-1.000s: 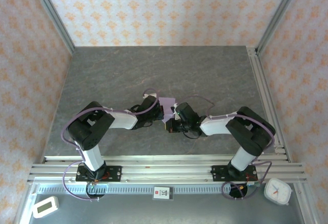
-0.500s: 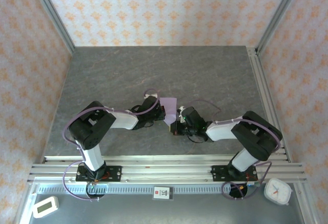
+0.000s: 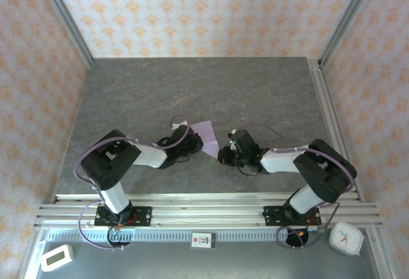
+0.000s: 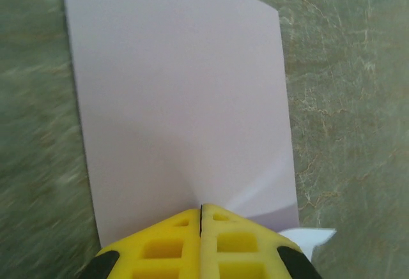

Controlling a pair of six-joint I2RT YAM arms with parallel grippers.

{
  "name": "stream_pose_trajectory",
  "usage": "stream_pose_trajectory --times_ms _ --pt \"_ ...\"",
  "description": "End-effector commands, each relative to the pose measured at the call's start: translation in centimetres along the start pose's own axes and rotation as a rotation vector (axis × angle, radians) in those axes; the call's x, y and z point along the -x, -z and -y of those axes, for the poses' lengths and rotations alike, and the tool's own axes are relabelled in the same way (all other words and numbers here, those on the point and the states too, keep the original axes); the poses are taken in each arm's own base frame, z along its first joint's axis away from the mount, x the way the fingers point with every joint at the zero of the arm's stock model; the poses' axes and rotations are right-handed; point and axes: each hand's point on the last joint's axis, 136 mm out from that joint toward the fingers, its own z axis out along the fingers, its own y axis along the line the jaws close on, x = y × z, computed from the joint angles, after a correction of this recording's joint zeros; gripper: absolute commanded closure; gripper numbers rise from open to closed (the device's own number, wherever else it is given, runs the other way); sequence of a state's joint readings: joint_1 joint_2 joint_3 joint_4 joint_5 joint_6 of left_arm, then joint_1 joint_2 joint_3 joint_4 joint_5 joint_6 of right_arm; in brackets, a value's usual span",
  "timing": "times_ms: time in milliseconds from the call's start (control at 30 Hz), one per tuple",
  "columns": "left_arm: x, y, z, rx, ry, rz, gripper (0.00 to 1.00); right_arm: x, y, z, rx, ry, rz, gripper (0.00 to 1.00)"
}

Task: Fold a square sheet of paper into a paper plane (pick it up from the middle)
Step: Third fold the triangle at the center of the table.

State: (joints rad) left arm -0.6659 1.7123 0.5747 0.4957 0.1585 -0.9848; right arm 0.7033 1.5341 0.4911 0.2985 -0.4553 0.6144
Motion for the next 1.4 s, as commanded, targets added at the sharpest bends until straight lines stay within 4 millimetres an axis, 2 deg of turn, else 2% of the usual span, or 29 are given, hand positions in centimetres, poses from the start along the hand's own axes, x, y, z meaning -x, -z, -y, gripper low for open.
stream_pose_trajectory --times_ms 0,133,267,433,533,700,900,1133,1233,1367 --pt "-4.3 2.0 -9.5 0.291 0.183 -0.060 1.00 0.0 0.8 4.1 -0.197 -0.015 0.004 1.00" --pt "-3.7 3.2 -10.0 0.299 0.272 0.012 1.00 1.5 2.5 3.4 -0.203 -0.017 0.069 1.00" --pt "-3.5 4.1 -9.7 0.281 0.367 0.071 1.00 2.4 3.6 0.7 -0.087 -0.048 0.113 1.00" --pt "-3.1 4.5 -9.0 0.286 0.396 0.125 1.00 3.5 4.4 -3.3 0.091 -0.079 0.172 1.00" --pt "-3.0 4.6 -9.0 0.291 0.397 0.134 1.00 3.7 4.0 -5.3 0.161 -0.088 0.187 1.00" --pt "-3.2 4.4 -9.4 0.303 0.392 0.131 1.00 3.0 1.8 -7.7 0.219 -0.066 0.170 1.00" --pt "-3.5 4.3 -9.8 0.314 0.384 0.125 1.00 2.3 -0.8 -8.3 0.224 -0.057 0.136 1.00" --pt "-3.8 4.2 -10.2 0.322 0.386 0.120 1.00 2.4 -2.8 -8.8 0.229 -0.051 0.103 1.00" --pt "-3.8 4.2 -10.4 0.327 0.387 0.121 1.00 1.8 -3.7 -8.1 0.209 -0.063 0.076 1.00" --pt "-3.9 4.3 -10.9 0.334 0.399 0.128 1.00 0.5 -3.9 -6.1 0.167 -0.086 0.062 1.00"
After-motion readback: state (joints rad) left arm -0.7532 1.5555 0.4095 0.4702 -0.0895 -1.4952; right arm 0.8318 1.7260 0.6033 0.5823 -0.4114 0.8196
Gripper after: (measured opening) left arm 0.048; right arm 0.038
